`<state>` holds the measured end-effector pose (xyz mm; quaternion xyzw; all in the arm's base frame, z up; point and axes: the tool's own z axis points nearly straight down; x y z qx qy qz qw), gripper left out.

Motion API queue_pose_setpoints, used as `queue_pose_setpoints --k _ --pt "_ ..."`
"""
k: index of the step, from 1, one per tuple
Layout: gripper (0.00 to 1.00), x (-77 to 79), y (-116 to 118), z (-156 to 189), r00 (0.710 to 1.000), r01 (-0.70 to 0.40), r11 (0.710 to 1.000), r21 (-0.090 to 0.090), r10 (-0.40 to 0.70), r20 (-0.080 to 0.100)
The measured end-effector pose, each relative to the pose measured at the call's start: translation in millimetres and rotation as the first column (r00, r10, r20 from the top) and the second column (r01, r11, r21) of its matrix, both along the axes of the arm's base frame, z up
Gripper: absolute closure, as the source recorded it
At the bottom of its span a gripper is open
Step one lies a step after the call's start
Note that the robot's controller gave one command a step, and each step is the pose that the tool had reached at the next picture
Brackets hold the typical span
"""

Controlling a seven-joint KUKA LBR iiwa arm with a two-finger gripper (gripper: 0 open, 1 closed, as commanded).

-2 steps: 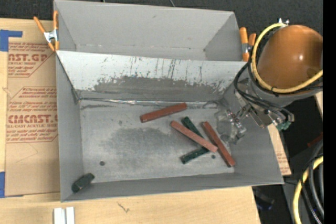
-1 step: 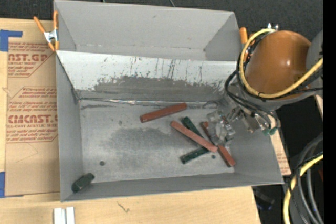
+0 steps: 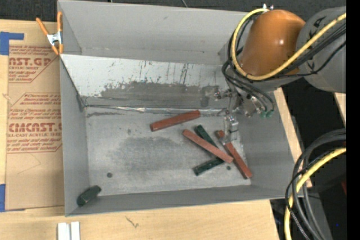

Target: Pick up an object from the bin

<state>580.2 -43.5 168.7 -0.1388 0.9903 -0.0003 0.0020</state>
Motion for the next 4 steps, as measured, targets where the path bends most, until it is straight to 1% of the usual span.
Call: queue_pose_setpoints --k 1,2,3,4 --pt "0.00 13.4 -1 -8 1.000 -0.017 1.000 0.001 0.017 -0.001" --pt "0.00 9.0 -7 -35 0.994 -0.107 0.994 -0.001 0.107 0.008" --pt "0.00 -20.1 -42 -92 0.988 -0.154 0.988 0.001 0.154 -0.001" --pt "0.00 -36.5 -41 -99 0.990 -0.142 0.990 -0.003 0.142 0.004"
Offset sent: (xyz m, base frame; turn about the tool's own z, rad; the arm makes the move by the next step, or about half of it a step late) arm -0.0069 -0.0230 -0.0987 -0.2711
